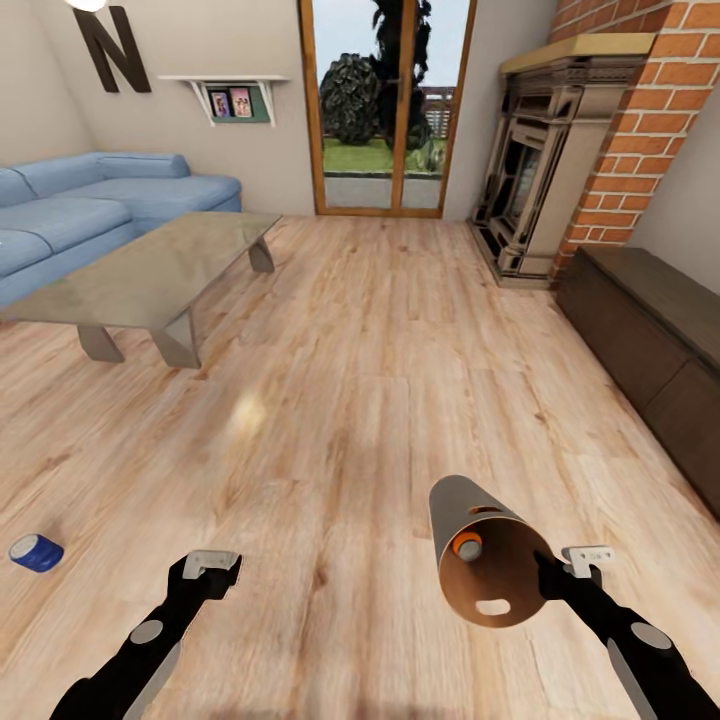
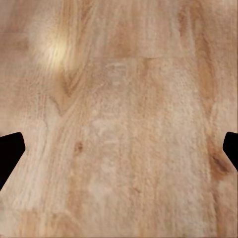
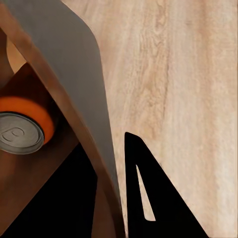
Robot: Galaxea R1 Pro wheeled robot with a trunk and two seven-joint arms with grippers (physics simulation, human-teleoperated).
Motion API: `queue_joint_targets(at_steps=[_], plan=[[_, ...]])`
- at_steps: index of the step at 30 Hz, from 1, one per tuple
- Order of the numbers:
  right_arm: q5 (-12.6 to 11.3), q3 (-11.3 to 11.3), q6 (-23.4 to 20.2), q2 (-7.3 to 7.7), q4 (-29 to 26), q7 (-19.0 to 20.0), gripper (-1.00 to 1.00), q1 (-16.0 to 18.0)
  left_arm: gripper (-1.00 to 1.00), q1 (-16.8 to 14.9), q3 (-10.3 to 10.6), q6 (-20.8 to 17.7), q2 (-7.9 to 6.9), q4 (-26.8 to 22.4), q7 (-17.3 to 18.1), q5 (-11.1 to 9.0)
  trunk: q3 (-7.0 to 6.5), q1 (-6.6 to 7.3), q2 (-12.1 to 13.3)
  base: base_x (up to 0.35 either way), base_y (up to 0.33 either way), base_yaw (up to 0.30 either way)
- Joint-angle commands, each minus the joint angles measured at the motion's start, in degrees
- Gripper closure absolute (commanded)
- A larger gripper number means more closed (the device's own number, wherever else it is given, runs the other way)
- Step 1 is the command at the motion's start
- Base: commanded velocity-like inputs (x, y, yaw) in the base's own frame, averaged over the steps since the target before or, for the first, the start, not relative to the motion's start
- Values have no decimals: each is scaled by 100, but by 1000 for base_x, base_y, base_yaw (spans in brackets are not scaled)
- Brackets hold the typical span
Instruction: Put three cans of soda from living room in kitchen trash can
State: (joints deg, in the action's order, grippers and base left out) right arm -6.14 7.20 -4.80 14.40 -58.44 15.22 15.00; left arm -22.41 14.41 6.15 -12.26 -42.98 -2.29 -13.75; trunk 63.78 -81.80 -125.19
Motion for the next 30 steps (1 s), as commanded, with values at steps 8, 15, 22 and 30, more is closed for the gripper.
queue_joint_targets(at_steps=[8, 15, 22, 30], plan=[[-46, 1, -3, -2, -8, 24, 100, 1, -100, 0, -8, -3, -4, -3, 7, -5, -1, 0, 0, 71, 313, 0], [-46, 1, -3, -4, -6, 24, 100, -4, -100, 0, -9, -41, -18, -4, 141, -12, -1, 0, 0, 79, 313, -3], [-46, 1, -3, -7, -1, 24, 100, -6, -100, 0, -9, -59, -14, 0, 303, -14, -1, 0, 0, 81, 313, -187], [-46, 1, -3, -13, -1, 24, 100, -6, -100, 0, -7, -53, -14, 0, 308, -14, -1, 0, 0, 82, 313, -248]])
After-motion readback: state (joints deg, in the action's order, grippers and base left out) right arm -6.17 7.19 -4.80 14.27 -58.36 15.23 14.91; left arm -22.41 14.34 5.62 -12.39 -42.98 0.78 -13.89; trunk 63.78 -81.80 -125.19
